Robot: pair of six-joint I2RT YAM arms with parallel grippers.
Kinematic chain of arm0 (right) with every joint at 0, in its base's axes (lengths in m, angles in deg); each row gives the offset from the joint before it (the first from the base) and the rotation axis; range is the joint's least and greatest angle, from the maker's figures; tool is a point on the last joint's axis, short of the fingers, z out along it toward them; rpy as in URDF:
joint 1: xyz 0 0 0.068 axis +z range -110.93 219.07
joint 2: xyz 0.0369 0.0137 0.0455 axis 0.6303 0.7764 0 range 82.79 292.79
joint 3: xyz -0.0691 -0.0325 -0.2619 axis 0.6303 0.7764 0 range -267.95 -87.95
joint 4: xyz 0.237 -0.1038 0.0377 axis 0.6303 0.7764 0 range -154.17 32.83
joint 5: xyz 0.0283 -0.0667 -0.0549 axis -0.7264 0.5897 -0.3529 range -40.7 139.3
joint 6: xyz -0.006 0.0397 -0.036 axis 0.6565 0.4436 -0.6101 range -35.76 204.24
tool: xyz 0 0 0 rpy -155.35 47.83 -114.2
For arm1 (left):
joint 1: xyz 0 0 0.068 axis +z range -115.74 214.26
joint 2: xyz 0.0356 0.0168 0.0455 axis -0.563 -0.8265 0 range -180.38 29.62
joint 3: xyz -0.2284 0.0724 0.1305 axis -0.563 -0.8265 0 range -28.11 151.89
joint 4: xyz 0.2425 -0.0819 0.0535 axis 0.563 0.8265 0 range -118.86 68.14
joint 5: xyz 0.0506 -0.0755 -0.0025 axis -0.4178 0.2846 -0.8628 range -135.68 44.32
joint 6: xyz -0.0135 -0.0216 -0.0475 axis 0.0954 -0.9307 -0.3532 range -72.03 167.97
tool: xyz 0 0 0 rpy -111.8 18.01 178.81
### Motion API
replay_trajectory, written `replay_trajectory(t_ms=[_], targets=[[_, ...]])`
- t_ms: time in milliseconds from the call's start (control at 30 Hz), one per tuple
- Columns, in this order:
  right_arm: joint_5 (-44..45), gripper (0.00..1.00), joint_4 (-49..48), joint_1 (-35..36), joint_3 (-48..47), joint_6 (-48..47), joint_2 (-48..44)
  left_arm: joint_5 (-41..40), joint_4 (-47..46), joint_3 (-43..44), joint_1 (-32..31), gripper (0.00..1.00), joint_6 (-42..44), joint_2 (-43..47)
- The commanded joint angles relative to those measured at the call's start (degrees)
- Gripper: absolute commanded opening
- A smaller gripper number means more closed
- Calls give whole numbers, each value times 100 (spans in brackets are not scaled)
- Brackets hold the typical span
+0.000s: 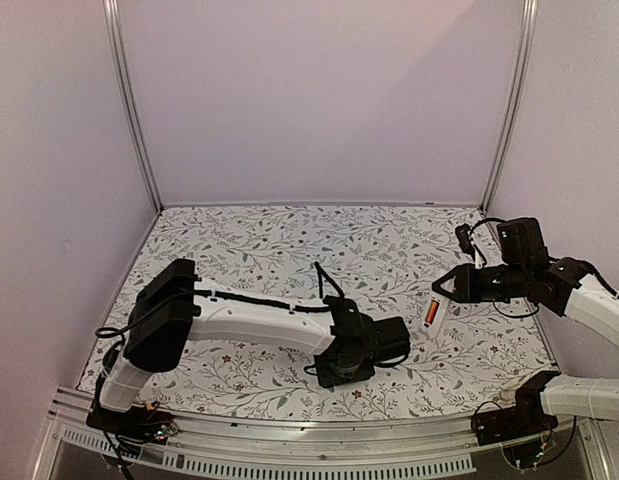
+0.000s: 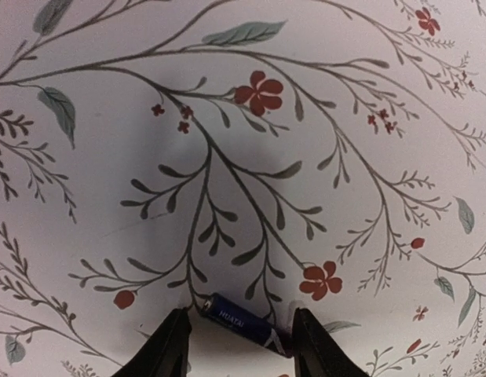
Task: Load the batteries into the remote control
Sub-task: Pick up the battery from the center of the board.
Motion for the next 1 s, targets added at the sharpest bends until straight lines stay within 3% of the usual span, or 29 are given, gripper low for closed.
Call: replay_trajectory(t_ms=[0, 333, 667, 900, 967], targets=[[74, 0, 55, -44, -209, -105, 75, 147, 58, 84, 98, 40, 54, -123], [76, 0, 55, -80, -200, -131, 121, 224, 84, -309, 269, 7, 782, 60], [-665, 0, -392, -86, 7, -32, 243, 233, -485, -1249, 440, 0, 3115, 638], [-1349, 0, -1144, -83, 287, 386, 364, -224, -2614, -3072, 467, 0, 4707, 2254], [-1551, 0, -1785, -81, 532, 858, 317, -409, -3303, -3469, 468, 0, 5165, 2815]])
